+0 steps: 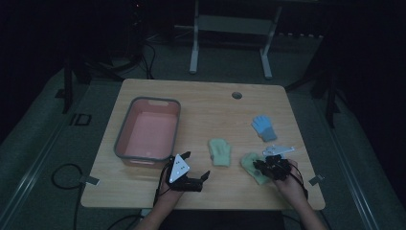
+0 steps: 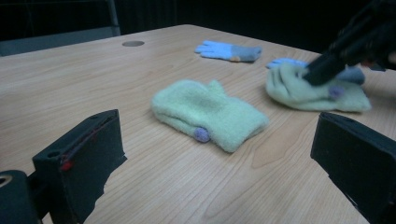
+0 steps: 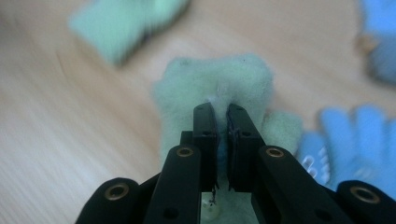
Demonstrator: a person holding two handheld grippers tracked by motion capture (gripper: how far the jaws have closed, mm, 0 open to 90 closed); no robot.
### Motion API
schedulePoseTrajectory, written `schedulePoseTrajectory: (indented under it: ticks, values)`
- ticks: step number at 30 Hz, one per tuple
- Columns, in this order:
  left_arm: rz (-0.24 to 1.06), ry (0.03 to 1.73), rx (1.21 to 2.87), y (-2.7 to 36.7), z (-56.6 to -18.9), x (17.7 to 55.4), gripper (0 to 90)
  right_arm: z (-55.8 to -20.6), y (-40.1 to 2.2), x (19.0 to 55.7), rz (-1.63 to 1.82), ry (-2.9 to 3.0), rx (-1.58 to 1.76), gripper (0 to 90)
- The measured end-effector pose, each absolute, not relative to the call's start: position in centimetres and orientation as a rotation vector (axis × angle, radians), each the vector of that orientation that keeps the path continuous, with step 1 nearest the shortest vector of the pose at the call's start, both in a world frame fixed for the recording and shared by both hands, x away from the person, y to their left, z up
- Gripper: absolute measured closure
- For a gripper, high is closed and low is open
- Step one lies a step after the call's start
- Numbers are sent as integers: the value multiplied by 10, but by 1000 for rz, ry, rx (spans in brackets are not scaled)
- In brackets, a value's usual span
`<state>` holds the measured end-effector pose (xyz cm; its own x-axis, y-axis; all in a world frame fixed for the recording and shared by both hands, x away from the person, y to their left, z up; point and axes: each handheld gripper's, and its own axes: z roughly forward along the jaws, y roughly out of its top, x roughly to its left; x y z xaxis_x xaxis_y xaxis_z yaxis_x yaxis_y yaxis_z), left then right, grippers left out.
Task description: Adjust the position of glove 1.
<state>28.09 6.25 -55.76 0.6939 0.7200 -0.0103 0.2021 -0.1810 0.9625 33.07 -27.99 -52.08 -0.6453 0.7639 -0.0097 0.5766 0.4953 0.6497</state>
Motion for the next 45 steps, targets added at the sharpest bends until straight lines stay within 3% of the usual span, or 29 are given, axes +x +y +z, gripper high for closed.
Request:
schedulePoseTrajectory:
  ticks: [9, 13, 20, 34, 39, 45]
  values:
    - [552, 738, 1731, 62, -558, 281, 21, -469, -256, 342, 980, 2173, 1346, 841]
    - [555, 737, 1734, 62, -557, 280, 21, -464, -248, 345, 986, 2101, 1390, 841]
    - [561, 739, 1733, 61, -558, 280, 22, -485, -224, 353, 901, 2007, 1479, 841]
    - [542, 737, 1733, 62, -557, 281, 21, -522, -227, 360, 845, 1919, 1645, 835]
    - [536, 736, 1737, 62, -557, 282, 21, -542, -231, 363, 823, 1909, 1692, 811]
    - [537, 727, 1746, 60, -557, 281, 21, -540, -234, 364, 838, 1932, 1694, 754]
